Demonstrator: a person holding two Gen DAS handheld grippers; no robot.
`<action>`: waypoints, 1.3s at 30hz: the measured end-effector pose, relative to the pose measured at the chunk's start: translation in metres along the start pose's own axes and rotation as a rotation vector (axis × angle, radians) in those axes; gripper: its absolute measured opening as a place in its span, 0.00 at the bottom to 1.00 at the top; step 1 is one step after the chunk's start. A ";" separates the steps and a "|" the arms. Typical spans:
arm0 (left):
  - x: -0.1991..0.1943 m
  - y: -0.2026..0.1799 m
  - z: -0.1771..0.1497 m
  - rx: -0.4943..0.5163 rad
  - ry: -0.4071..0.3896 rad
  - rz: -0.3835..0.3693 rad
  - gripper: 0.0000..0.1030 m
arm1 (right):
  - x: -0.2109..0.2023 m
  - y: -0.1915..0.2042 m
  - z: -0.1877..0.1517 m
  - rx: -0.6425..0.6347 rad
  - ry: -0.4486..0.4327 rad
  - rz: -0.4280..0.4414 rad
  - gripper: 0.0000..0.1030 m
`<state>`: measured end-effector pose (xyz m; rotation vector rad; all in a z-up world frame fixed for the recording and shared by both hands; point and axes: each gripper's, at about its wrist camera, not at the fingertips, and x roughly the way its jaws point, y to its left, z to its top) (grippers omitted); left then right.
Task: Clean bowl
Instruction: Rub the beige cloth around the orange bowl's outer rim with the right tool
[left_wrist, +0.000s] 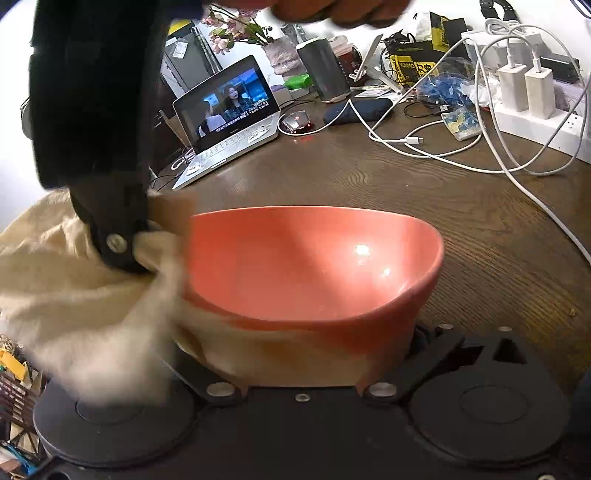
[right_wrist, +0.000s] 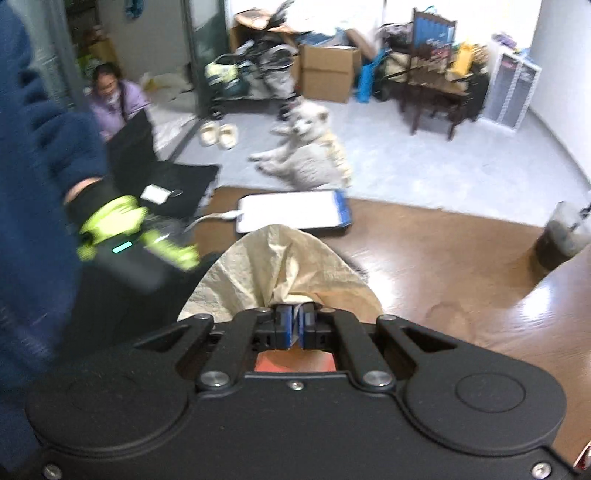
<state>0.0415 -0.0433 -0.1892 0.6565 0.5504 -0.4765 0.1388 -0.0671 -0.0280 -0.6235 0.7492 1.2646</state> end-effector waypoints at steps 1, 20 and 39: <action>0.000 0.000 0.000 -0.001 0.000 0.000 0.96 | 0.001 -0.007 0.002 0.001 0.003 -0.019 0.03; 0.004 0.009 -0.001 -0.022 -0.009 -0.023 0.96 | 0.032 -0.053 -0.082 0.159 0.258 -0.194 0.05; 0.008 0.006 0.001 -0.006 0.007 -0.017 0.96 | 0.021 0.052 -0.054 0.058 0.222 0.150 0.05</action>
